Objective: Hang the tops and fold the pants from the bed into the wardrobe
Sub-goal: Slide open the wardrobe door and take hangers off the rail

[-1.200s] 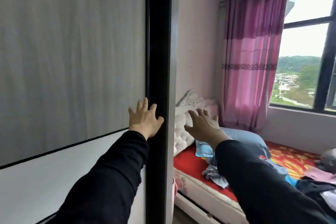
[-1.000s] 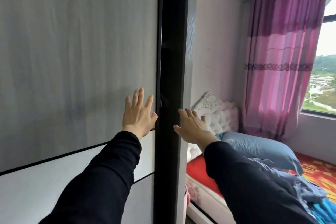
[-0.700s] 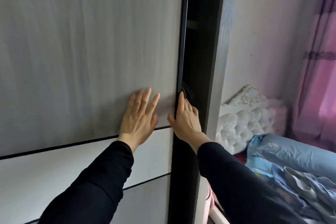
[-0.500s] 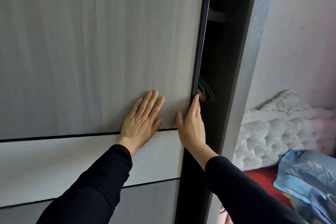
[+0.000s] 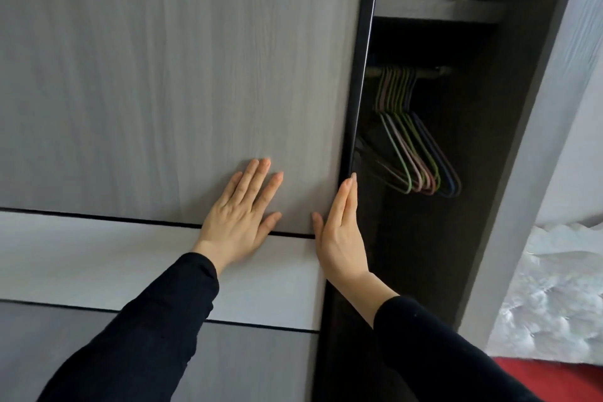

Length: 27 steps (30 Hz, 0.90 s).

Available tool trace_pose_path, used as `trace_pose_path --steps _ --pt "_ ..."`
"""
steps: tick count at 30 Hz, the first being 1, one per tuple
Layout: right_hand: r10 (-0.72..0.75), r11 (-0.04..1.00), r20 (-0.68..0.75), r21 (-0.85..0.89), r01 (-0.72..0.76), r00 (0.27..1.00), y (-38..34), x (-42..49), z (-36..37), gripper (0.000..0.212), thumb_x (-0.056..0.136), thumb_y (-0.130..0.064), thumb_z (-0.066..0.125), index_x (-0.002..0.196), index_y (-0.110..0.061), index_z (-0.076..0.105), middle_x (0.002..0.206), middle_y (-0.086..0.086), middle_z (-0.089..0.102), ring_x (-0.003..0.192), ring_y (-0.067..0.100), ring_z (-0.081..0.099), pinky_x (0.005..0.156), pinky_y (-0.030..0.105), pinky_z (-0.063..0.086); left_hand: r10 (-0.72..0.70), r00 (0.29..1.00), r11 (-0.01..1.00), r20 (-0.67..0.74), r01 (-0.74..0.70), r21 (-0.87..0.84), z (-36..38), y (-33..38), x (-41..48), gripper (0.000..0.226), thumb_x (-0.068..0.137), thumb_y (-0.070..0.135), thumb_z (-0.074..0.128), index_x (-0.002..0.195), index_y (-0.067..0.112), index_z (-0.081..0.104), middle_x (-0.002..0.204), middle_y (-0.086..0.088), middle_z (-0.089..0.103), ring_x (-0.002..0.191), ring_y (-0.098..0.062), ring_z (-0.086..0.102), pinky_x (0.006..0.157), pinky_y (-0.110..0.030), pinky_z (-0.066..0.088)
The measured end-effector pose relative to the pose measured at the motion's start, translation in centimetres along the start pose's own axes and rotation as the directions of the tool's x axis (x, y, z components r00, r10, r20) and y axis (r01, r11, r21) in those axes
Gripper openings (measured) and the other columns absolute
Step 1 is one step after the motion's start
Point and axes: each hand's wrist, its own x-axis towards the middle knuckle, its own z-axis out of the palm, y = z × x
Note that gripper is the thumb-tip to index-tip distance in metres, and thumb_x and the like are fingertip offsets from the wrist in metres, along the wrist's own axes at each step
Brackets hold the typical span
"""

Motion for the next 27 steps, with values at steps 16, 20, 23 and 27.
trace_pose_path --steps 16,20,23,27 --pt "-0.120 0.977 -0.024 0.175 0.122 0.992 -13.5 4.7 10.7 0.060 0.098 -0.022 0.052 0.150 -0.017 0.022 0.150 0.007 0.041 0.126 0.028 0.052 0.096 0.034 0.045 -0.211 0.966 0.977 0.151 0.206 0.048 -1.9 -17.5 -9.9 0.066 0.100 0.039 0.027 0.153 0.012 -0.001 0.160 -0.018 0.000 0.148 -0.032 0.003 0.120 -0.041 0.007" --pt "-0.112 0.990 -0.057 0.084 0.117 0.992 -17.9 6.6 14.6 0.060 0.099 -0.035 0.037 0.151 -0.007 0.024 0.142 0.009 0.050 0.109 0.030 0.057 0.085 0.031 0.045 -0.206 0.961 0.977 0.185 0.211 -0.006 -1.8 -22.5 -12.4 0.064 0.101 0.042 0.019 0.153 0.013 -0.005 0.160 -0.018 -0.007 0.148 -0.032 -0.002 0.120 -0.041 0.002" --pt "-0.079 0.992 -0.055 0.099 0.084 0.995 -21.8 7.1 17.9 0.062 0.098 -0.035 0.036 0.150 -0.003 0.025 0.127 0.011 0.058 0.110 0.020 0.049 0.092 0.028 0.036 -0.205 0.951 0.976 0.231 0.217 -0.029 -2.1 -26.6 -14.4 0.070 0.100 0.052 0.017 0.153 0.012 -0.007 0.159 -0.020 -0.010 0.148 -0.035 -0.004 0.120 -0.043 0.001" --pt "-0.018 0.998 -0.034 0.065 0.020 0.999 -25.9 9.6 20.5 0.062 0.091 -0.044 0.044 0.139 -0.004 0.044 0.102 -0.002 0.055 0.101 0.016 0.043 0.093 0.029 0.022 -0.219 0.933 0.971 0.284 0.237 -0.029 -2.5 -31.2 -16.3 0.089 0.092 0.068 0.024 0.152 0.011 -0.010 0.158 -0.019 -0.017 0.147 -0.034 -0.011 0.118 -0.044 -0.004"
